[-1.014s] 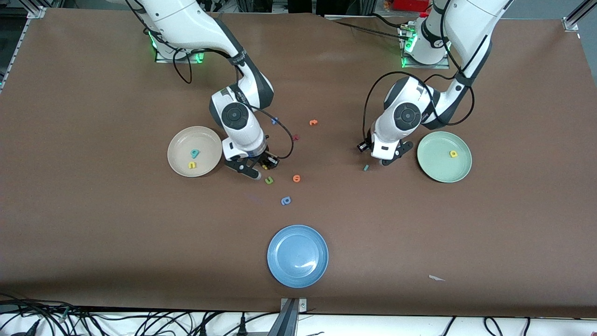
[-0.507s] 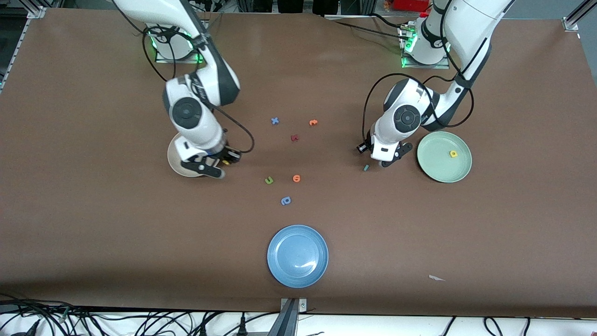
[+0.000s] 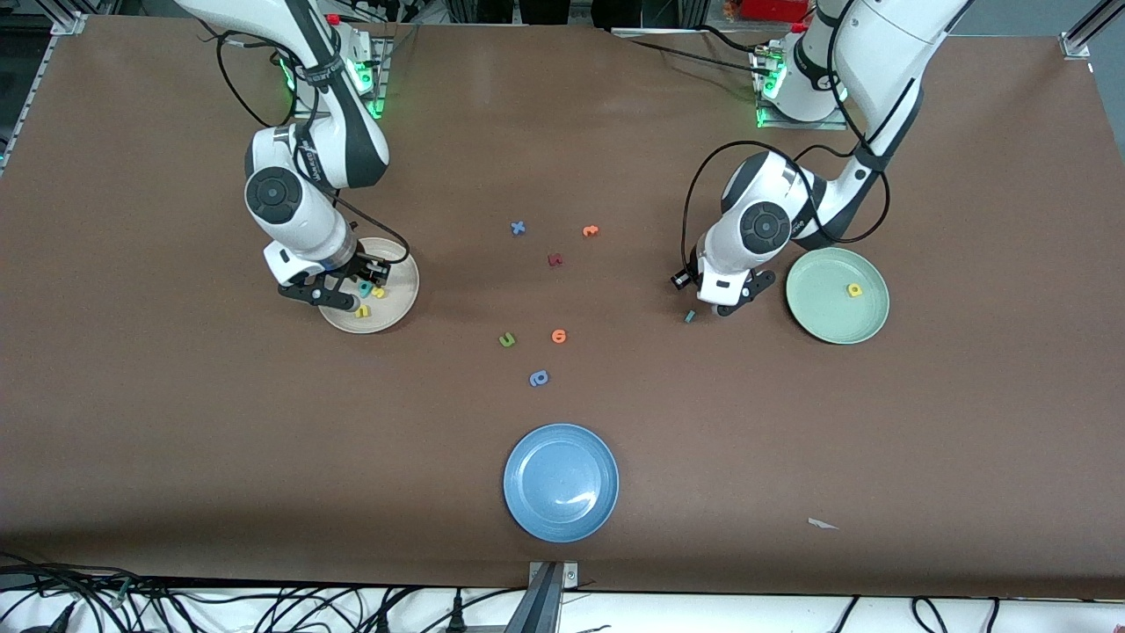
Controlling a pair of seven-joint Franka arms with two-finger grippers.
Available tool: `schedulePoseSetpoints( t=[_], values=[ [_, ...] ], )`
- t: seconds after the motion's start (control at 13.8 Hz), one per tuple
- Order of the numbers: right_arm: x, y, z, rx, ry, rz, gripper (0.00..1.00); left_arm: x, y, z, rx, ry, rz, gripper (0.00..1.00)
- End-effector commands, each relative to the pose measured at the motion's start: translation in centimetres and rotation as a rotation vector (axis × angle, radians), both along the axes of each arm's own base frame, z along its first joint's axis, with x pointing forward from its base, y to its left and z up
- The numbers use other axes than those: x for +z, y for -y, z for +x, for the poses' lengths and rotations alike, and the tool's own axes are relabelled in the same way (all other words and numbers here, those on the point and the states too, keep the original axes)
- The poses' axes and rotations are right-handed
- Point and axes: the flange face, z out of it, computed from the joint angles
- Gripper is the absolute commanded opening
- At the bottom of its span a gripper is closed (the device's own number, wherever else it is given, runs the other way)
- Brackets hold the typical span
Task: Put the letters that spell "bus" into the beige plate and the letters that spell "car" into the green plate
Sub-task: 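Place the yellow s in the cream plate while the left gripper carries c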
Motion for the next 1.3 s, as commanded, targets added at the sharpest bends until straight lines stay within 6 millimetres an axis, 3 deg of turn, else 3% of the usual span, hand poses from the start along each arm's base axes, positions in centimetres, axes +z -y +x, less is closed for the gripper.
schedulePoseSetpoints(
  t=[0.0,0.14,0.29,0.43,0.58,0.72,0.94,1.01,1.09,1.23],
  values=[
    [4.3,0.0,0.2,0.020,0.014,0.032,1.00,-0.2,0.2,0.4,0.009,-0.012,-0.004,0.39],
    [8.4,-0.6,1.5,0.026,-0.039,0.040,1.00,-0.2,0.3,0.4,0.008,-0.012,-0.005,0.37],
    [13.3,-0.1,3.0,0.035,-0.112,0.041,1.00,-0.2,0.3,0.4,0.005,-0.012,-0.004,0.28],
    [18.0,0.7,2.4,0.136,-0.153,0.080,1.00,-0.2,0.3,0.4,0.002,-0.011,-0.005,0.21],
    [22.0,5.2,1.6,0.210,-0.157,0.135,1.00,-0.2,0.2,0.4,-0.002,-0.010,-0.006,0.13],
    [27.0,8.8,2.2,0.265,-0.155,0.163,1.00,0.2,0.1,0.7,-0.002,-0.001,-0.008,0.12],
    [35.0,10.3,3.8,0.310,-0.103,0.032,1.00,3.1,-0.7,3.5,0.011,0.013,-0.011,0.08],
    [36.3,10.5,4.3,0.301,-0.077,0.011,1.00,4.3,-1.6,4.7,-0.004,-0.016,-0.005,0.07],
    [36.4,11.7,5.2,0.267,-0.061,0.006,1.00,5.8,-2.7,6.1,-0.019,-0.043,-0.001,0.07],
    [34.7,11.2,7.8,0.252,-0.039,-0.030,1.00,7.7,-6.8,8.5,-0.030,-0.101,-0.003,0.07]
  ],
)
